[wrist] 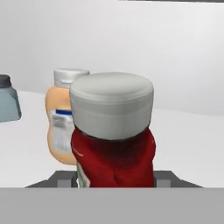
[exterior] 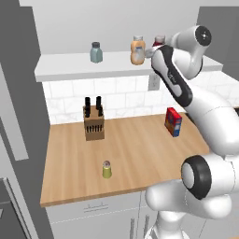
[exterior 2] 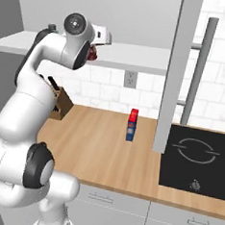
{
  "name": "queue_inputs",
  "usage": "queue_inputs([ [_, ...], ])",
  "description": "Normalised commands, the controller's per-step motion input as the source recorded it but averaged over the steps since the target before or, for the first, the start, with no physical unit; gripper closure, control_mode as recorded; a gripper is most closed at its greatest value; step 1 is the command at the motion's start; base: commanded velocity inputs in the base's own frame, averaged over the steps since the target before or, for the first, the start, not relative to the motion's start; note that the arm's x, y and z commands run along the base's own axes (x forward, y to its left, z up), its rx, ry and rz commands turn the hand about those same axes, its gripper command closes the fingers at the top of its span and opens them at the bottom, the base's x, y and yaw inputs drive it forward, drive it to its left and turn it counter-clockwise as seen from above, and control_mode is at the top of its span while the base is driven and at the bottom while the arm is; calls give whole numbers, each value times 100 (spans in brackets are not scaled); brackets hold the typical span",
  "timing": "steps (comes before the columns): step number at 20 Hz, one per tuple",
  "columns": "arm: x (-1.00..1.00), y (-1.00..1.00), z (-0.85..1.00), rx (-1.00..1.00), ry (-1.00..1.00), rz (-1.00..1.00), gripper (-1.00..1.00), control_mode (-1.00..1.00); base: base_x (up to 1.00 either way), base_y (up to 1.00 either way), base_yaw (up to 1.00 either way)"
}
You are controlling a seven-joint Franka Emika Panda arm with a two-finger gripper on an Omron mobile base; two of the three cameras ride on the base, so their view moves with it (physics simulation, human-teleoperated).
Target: Put the shaker and condiment bottle from the counter next to their counterparts in the cabinet.
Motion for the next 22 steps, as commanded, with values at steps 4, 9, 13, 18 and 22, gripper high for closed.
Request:
queue_inputs([
  [4, 47, 0, 0, 0, 6, 6, 100, -100, 0, 0, 0],
  [9, 48, 0, -3, 0, 2, 6, 100, -100, 0, 0, 0],
  [13, 34, 0, -19, 0, 0, 3, 100, -100, 0, 0, 0],
  [18, 5, 0, -38, 0, 0, 1, 100, -100, 0, 0, 0],
  [22, 0, 0, -59, 0, 0, 0, 100, -100, 0, 0, 0],
])
